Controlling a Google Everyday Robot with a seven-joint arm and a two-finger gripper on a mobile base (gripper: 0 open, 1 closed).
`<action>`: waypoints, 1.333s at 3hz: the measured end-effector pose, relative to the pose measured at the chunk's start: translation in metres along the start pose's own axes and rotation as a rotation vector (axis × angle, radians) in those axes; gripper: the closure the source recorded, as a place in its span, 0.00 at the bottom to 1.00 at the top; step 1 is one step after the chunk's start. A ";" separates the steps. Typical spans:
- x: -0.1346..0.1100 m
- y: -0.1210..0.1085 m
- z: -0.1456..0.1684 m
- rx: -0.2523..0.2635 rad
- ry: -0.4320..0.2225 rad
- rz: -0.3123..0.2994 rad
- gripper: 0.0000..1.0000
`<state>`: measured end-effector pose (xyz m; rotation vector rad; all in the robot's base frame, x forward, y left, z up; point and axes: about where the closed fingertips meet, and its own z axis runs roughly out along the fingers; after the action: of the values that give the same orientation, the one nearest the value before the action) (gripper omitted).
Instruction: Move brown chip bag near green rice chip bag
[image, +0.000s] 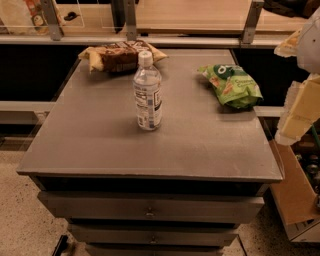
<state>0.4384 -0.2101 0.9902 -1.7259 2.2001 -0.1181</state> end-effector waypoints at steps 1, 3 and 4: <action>-0.012 -0.006 -0.018 0.048 -0.015 -0.010 0.00; -0.053 -0.017 -0.064 0.267 -0.060 -0.148 0.00; -0.078 -0.034 -0.084 0.386 -0.168 -0.208 0.00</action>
Offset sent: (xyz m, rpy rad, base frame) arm 0.0089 0.0334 0.0790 -0.1125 -0.2739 0.1338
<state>0.4589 -0.1565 1.0949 -1.6680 1.7387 -0.4046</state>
